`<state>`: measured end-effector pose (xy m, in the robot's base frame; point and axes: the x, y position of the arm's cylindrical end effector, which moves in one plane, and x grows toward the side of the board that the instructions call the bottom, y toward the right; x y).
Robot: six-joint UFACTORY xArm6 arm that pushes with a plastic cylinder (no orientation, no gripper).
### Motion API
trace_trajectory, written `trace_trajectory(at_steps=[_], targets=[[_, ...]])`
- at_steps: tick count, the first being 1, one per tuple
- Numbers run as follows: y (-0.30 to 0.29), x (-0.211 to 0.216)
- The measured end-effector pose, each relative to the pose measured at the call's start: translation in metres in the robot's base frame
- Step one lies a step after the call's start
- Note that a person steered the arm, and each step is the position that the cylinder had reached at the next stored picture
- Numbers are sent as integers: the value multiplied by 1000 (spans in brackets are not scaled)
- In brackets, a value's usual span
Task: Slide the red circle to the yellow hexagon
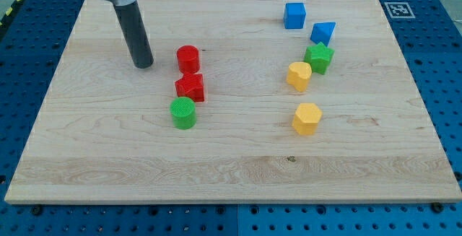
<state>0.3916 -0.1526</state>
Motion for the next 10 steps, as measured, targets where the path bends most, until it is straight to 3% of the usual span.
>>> trace_trajectory(at_steps=[3, 5, 10], targets=[[85, -8], [126, 26], [238, 52]])
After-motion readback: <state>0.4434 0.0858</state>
